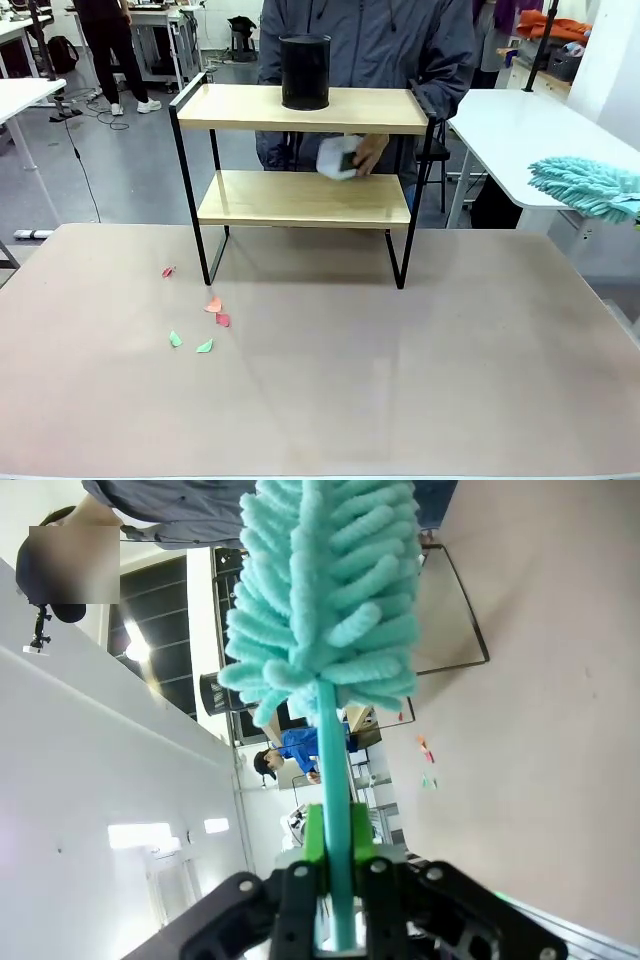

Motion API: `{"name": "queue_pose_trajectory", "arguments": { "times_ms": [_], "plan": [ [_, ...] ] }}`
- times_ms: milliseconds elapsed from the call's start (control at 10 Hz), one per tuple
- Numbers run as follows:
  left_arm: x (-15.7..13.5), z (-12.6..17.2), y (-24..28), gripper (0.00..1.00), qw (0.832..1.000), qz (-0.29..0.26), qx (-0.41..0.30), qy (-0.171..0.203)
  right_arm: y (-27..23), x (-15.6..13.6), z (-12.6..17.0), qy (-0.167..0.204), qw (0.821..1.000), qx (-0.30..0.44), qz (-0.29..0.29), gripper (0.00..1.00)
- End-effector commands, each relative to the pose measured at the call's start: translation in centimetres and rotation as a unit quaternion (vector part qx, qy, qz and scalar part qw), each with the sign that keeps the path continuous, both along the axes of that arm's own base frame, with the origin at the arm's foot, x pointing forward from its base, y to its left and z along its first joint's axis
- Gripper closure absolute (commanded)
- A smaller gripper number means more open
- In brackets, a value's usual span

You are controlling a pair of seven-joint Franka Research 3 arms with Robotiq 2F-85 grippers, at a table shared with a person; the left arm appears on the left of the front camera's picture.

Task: Clean the shelf.
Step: Hand the Duster back to the human.

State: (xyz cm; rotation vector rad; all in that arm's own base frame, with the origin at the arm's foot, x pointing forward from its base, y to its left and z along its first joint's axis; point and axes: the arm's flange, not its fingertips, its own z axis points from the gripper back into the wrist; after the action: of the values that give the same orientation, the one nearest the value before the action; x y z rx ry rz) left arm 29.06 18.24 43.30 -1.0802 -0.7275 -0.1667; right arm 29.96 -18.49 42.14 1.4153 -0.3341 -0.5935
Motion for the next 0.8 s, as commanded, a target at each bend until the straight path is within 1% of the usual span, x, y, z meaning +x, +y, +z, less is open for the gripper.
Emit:
{"name": "queue_pose_trajectory", "arguments": {
  "times_ms": [0, 400, 500, 600, 700],
  "plan": [
    [-0.1, -0.1, -0.3, 0.0, 1.0, 0.0, -0.008, -0.016, 0.1, 0.3, 0.0, -0.014, 1.0, -0.006, -0.003, 1.0],
    [-0.1, -0.1, -0.3, 0.0, 1.0, 0.0, -0.008, -0.016, 0.1, 0.3, 0.0, -0.014, 1.0, -0.006, -0.003, 1.0],
    [0.0, 0.0, 0.0, 0.0, 1.0, 0.0, 0.0, 0.0, 0.0, 0.0, 0.0, 0.0, 1.0, 0.0, 0.0, 0.88],
    [-0.2, 3.3, -1.4, 0.0, 0.998, -0.04, -0.03, -0.032, -0.4, -0.3, 1.5, -0.063, 0.997, 0.03, 0.01, 0.88],
    [0.2, 6.0, -3.0, 0.0, 0.993, -0.093, -0.04, -0.058, -0.3, 0.0, 4.4, -0.129, 0.99, 0.04, 0.03, 0.88]
  ]
}}
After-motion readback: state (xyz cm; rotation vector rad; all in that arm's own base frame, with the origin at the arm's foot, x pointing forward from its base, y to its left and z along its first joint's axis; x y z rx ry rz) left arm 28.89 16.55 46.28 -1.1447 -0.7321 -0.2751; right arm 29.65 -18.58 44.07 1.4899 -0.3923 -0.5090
